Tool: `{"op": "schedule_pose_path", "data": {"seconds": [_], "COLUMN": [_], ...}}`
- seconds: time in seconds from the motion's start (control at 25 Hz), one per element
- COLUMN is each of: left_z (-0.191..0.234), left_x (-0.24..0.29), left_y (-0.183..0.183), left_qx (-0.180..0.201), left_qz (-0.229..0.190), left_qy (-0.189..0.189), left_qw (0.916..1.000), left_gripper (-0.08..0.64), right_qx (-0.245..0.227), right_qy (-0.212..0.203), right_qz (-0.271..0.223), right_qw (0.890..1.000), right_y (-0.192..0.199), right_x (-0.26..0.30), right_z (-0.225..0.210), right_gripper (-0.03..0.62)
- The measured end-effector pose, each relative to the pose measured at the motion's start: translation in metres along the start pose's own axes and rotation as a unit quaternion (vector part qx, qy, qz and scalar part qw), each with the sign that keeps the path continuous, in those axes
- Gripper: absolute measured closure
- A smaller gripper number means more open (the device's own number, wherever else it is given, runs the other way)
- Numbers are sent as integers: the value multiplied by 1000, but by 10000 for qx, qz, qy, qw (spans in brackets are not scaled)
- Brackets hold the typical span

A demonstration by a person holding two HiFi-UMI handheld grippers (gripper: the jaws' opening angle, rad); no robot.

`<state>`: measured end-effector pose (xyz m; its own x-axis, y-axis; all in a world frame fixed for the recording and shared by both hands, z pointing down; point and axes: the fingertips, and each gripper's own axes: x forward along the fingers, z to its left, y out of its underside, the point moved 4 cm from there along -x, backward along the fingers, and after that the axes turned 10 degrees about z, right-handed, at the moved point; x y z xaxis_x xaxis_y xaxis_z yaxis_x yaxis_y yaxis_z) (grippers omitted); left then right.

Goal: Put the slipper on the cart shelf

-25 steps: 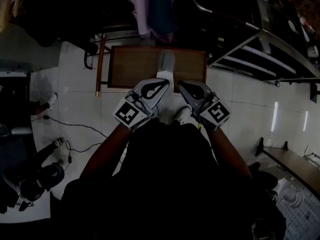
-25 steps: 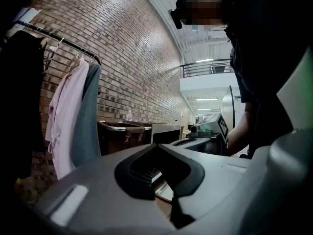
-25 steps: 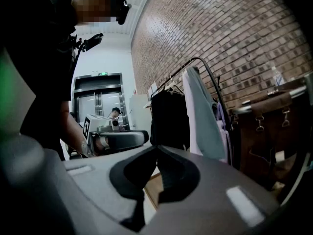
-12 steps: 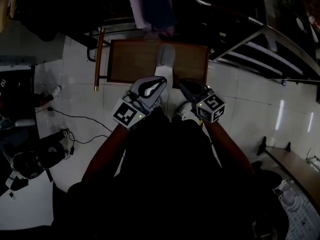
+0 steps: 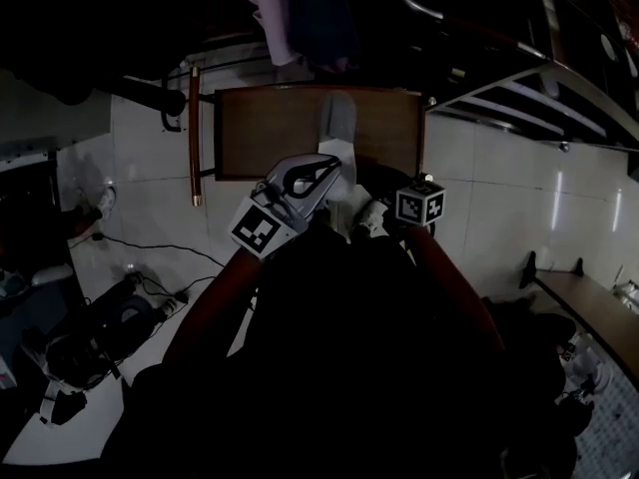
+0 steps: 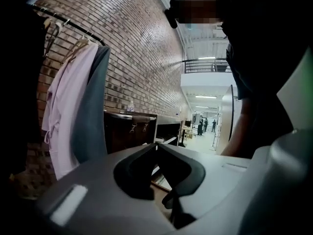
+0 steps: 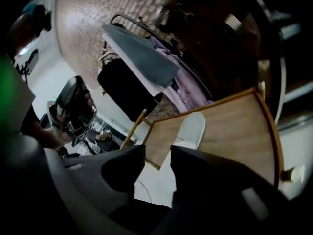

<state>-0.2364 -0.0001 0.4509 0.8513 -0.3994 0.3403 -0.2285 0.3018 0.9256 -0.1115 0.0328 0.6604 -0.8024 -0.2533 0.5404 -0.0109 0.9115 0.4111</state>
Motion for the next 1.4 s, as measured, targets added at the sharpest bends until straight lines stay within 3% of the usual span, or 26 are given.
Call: {"op": "schedule_pose_path", "data": {"seconds": [0.08, 0.28, 0.48, 0.68, 0.92, 0.96, 1.04, 1.4], "left_z": [9, 25, 33, 43, 54, 57, 60, 49], "left_x": [0, 3, 1, -5, -14, -16, -19, -24], "left_y": [5, 12, 19, 28, 35, 36, 38, 41], "left_qx": [-55, -192, -335, -422, -493, -495, -486, -501], "left_qz": [31, 26, 58, 116, 230, 231, 226, 219], "left_qy": [72, 235, 325, 291, 127, 87, 24, -42], "left_qw": [10000, 9995, 9989, 9986, 9984, 9985, 9986, 9985], "left_gripper": [548, 548, 548, 548, 548, 548, 548, 548], "right_qx": [504, 953, 1357, 1762, 1965, 1942, 1851, 1408], "right_qy": [32, 119, 126, -409, -583, -601, -656, -713], "right_qz": [172, 931, 1260, 1589, 2017, 2062, 2060, 1386], "right_qw": [9986, 9910, 9826, 9706, 9578, 9572, 9587, 9777], "right_y": [10, 35, 47, 52, 56, 55, 53, 32], "right_x": [19, 58, 82, 105, 127, 130, 132, 91], "right_z": [-22, -57, -71, -66, -61, -59, -55, -32], "right_gripper": [405, 342, 337, 337, 340, 363, 502, 526]}}
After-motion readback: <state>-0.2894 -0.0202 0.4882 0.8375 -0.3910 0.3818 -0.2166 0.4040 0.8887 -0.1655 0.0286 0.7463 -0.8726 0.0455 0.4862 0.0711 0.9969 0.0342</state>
